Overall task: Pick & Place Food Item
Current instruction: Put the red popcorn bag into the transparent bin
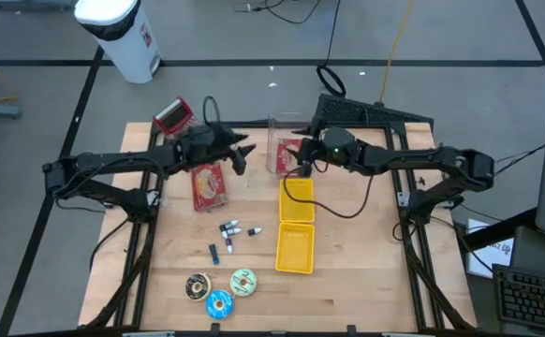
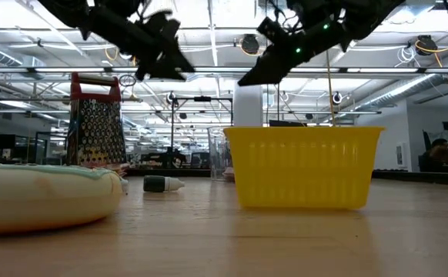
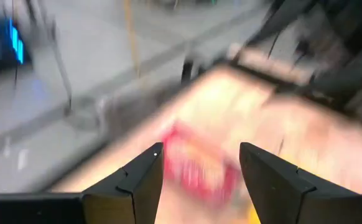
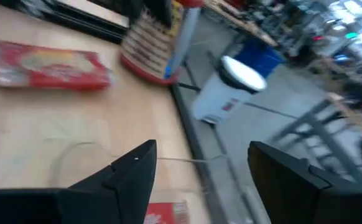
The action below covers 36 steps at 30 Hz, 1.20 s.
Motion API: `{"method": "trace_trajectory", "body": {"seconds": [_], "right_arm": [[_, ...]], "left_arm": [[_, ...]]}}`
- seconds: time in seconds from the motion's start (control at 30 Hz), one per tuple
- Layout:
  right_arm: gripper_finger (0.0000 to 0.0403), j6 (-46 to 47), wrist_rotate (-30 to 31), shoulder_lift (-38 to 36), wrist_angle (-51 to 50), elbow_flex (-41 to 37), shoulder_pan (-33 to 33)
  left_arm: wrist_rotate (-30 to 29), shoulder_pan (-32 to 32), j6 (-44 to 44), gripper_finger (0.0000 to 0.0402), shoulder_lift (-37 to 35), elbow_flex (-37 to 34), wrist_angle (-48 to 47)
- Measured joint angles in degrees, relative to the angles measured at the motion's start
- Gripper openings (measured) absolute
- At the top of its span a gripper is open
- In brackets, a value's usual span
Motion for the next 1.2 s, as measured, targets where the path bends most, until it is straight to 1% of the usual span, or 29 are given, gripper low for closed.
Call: {"method": "trace_trajectory", "body": {"seconds": [0.03, 0.17, 0.23, 0.3, 0.37, 0.5, 0.6, 0.77, 1.03, 1.13, 1.2], "right_arm": [[0.0237, 0.91, -1.08, -0.98, -1.06, 0.0, -0.02], [0.0231, 2.64, -1.16, -4.7, -4.09, -0.82, -0.06], [0.0229, 2.67, -1.14, -6.08, -3.95, -1.85, -0.06], [0.0228, 2.83, -1.14, -7.57, -4.06, -3.44, -0.06], [0.0228, 3.61, -1.15, -8.92, -3.01, -5.0, -0.06], [0.0227, 5.65, -1.14, -11.21, -2.63, -8.41, -0.06], [0.0227, 5.8, -1.14, -12.22, -0.15, -11.16, -0.06], [0.0226, 5.87, -1.14, -12.88, 5.64, -15.37, -0.12], [0.0226, 10.32, -1.27, -13.01, 7.06, -19.6, -0.12], [0.0226, 10.55, -1.27, -13.01, 8.01, -20.98, -0.12], [0.0226, 10.79, -1.27, -13.01, 9.88, -22.03, -0.12]], "left_arm": [[-0.68, 0.01, -2.75, 0.0212, -0.3, -0.02, -4.39], [-5.59, -0.42, -13.95, 0.0212, -0.59, -0.16, -20.23], [-8.91, -1.4, -20.05, 0.0212, -0.59, -1.25, -24.81], [-12.14, -2.75, -25.37, 0.0211, -0.59, -3.18, -26.84], [-14.04, -3.85, -30.08, 0.0212, -0.59, -6.01, -27.5], [-13.27, -4.61, -39.98, 0.0212, -1.7, -11.57, -27.86], [-13.15, -4.58, -46.4, 0.0211, -1.93, -14.02, -29.28], [-17.37, -4.5, -51.09, 0.0211, -1.97, -14.29, -34.67], [-21.31, -4.65, -54.63, 0.0211, -1.97, -14.29, -39.3], [-22.01, -4.35, -56.52, 0.0211, -1.8, -14.29, -42.76], [-22.44, -3.98, -56.97, 0.0211, -1.11, -14.29, -42.58]]}}
